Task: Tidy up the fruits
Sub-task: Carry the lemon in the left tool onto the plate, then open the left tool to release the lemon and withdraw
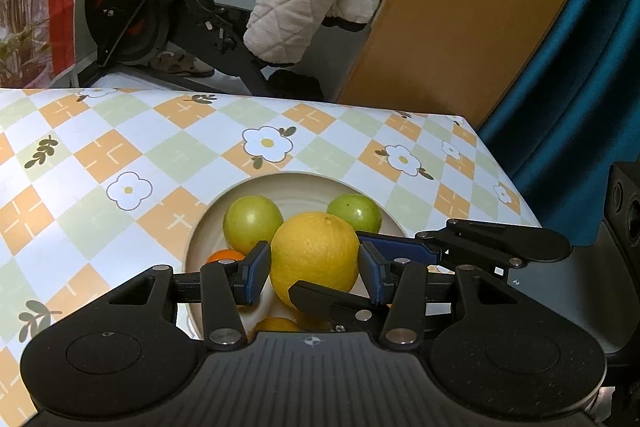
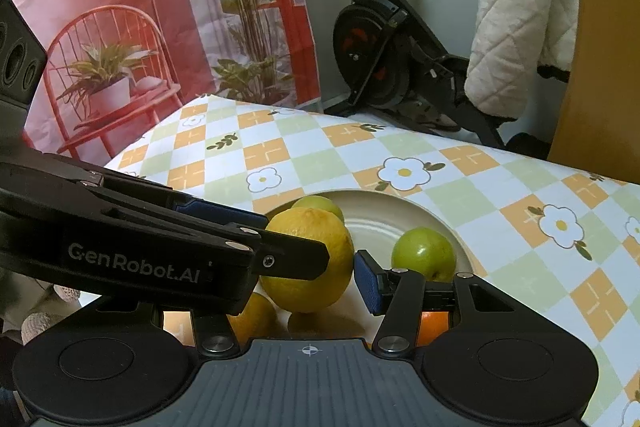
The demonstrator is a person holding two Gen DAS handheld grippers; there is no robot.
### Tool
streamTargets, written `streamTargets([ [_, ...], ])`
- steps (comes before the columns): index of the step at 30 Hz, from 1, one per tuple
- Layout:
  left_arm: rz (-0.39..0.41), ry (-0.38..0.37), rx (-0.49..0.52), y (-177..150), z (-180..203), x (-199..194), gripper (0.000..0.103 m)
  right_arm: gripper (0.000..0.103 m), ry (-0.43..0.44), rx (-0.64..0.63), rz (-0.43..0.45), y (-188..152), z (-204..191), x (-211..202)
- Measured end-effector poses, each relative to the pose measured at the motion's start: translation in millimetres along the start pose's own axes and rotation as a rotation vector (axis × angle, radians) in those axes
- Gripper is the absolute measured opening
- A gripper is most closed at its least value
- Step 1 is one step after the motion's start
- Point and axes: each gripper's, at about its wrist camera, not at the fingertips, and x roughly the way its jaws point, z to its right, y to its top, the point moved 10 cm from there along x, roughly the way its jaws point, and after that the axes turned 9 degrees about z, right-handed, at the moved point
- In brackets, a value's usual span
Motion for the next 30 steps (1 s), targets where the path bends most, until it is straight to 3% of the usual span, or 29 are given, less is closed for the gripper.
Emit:
streamTargets([
  [30,-0.006,0.061,0.009,-9,-14,1,0.051,0.047,-0.006,-0.01,-0.038,-11,-7,9],
])
